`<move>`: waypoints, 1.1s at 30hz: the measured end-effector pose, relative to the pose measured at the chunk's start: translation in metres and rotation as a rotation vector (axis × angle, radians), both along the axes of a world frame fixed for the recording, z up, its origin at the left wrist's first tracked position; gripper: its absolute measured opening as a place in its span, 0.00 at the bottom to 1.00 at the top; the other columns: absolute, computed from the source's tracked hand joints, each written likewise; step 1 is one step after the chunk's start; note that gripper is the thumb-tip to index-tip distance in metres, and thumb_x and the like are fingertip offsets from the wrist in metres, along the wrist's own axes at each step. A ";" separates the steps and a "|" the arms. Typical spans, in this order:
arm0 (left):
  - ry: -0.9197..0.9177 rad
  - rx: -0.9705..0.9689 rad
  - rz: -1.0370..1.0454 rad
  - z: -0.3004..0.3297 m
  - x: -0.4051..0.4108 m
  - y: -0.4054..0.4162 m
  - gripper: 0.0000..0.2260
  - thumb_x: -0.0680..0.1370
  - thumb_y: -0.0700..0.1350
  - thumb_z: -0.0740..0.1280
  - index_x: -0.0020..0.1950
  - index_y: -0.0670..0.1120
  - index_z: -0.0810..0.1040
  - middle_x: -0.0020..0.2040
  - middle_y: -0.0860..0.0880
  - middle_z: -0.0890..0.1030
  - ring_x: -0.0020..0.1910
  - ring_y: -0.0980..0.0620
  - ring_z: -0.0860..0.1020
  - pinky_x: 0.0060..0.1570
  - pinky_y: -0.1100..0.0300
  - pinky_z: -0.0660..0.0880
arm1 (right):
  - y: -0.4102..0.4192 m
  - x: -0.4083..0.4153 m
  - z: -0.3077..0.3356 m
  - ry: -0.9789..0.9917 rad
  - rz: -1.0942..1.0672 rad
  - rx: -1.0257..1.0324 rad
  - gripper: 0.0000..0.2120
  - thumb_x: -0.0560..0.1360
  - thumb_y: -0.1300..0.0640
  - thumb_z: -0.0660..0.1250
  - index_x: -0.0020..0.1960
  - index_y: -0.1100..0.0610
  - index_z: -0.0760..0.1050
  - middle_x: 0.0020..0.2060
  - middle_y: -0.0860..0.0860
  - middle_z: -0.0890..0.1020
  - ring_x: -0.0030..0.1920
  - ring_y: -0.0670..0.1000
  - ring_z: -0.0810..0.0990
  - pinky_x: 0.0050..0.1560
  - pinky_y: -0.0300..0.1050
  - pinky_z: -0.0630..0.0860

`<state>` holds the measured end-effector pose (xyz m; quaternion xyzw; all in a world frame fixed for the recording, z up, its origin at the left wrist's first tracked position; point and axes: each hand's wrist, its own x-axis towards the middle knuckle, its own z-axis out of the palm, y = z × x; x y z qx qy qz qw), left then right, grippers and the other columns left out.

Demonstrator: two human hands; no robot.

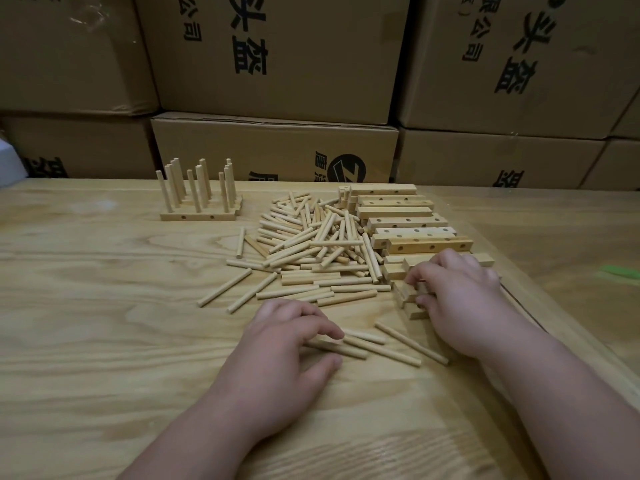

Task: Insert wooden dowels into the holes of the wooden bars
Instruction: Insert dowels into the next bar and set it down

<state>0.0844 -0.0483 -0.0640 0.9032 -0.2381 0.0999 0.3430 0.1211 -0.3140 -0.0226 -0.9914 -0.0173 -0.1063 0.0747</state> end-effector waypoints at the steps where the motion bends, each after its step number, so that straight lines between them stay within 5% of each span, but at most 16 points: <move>1: -0.005 -0.004 0.002 0.000 0.000 0.000 0.09 0.73 0.56 0.73 0.50 0.68 0.78 0.55 0.67 0.76 0.65 0.62 0.66 0.67 0.67 0.61 | 0.002 -0.001 0.001 -0.008 0.004 -0.012 0.13 0.80 0.53 0.63 0.58 0.36 0.70 0.53 0.39 0.68 0.58 0.47 0.64 0.56 0.46 0.55; 9: -0.067 -0.030 0.072 0.002 0.001 0.000 0.20 0.73 0.54 0.75 0.65 0.60 0.79 0.58 0.69 0.74 0.66 0.62 0.67 0.67 0.70 0.60 | 0.042 -0.022 0.018 -0.336 0.216 0.108 0.14 0.76 0.57 0.64 0.57 0.41 0.71 0.53 0.37 0.70 0.60 0.45 0.66 0.63 0.48 0.60; 13: -0.090 -0.082 0.113 0.006 0.001 0.000 0.31 0.72 0.54 0.77 0.74 0.54 0.72 0.66 0.63 0.72 0.68 0.64 0.65 0.68 0.76 0.53 | 0.058 -0.031 0.017 -0.353 0.442 0.263 0.14 0.76 0.61 0.66 0.59 0.49 0.74 0.54 0.39 0.72 0.60 0.43 0.69 0.63 0.40 0.69; 15: -0.113 -0.116 0.121 0.007 0.001 -0.001 0.34 0.72 0.56 0.77 0.75 0.56 0.69 0.67 0.68 0.69 0.69 0.68 0.62 0.68 0.78 0.51 | 0.066 -0.035 0.016 -0.354 0.546 0.307 0.14 0.76 0.62 0.68 0.59 0.51 0.74 0.55 0.42 0.75 0.60 0.44 0.72 0.62 0.38 0.69; 18: -0.156 -0.205 0.123 0.009 0.001 -0.002 0.33 0.70 0.61 0.72 0.73 0.63 0.65 0.66 0.74 0.65 0.69 0.73 0.62 0.67 0.78 0.54 | 0.079 -0.041 0.014 -0.415 0.692 0.330 0.14 0.75 0.63 0.69 0.59 0.56 0.75 0.55 0.48 0.78 0.59 0.48 0.75 0.63 0.41 0.71; 21: -0.193 -0.311 0.068 0.012 0.001 0.000 0.24 0.71 0.56 0.68 0.67 0.63 0.75 0.64 0.68 0.76 0.68 0.62 0.72 0.67 0.65 0.67 | 0.090 -0.045 0.011 -0.440 0.768 0.394 0.15 0.73 0.65 0.71 0.59 0.59 0.77 0.56 0.50 0.80 0.60 0.49 0.77 0.63 0.45 0.72; 26: -0.172 -0.534 0.106 0.010 0.002 0.000 0.11 0.74 0.47 0.72 0.53 0.60 0.81 0.54 0.64 0.83 0.58 0.61 0.80 0.58 0.69 0.72 | 0.084 -0.045 0.010 -0.425 0.663 0.343 0.23 0.78 0.51 0.67 0.70 0.61 0.74 0.64 0.52 0.77 0.66 0.48 0.74 0.67 0.42 0.71; 29: -0.131 -0.629 0.134 0.010 0.004 0.001 0.08 0.74 0.48 0.71 0.53 0.57 0.81 0.52 0.62 0.84 0.56 0.61 0.81 0.54 0.73 0.71 | 0.071 -0.039 0.017 -0.289 0.405 0.238 0.25 0.79 0.43 0.60 0.73 0.50 0.70 0.60 0.42 0.76 0.58 0.40 0.74 0.59 0.40 0.75; 33: -0.098 -0.648 0.149 0.011 0.003 0.000 0.09 0.75 0.48 0.70 0.55 0.54 0.81 0.53 0.62 0.84 0.58 0.60 0.80 0.54 0.75 0.71 | 0.044 -0.029 0.022 -0.043 0.164 0.046 0.09 0.77 0.45 0.61 0.52 0.42 0.79 0.41 0.38 0.80 0.43 0.41 0.78 0.43 0.45 0.80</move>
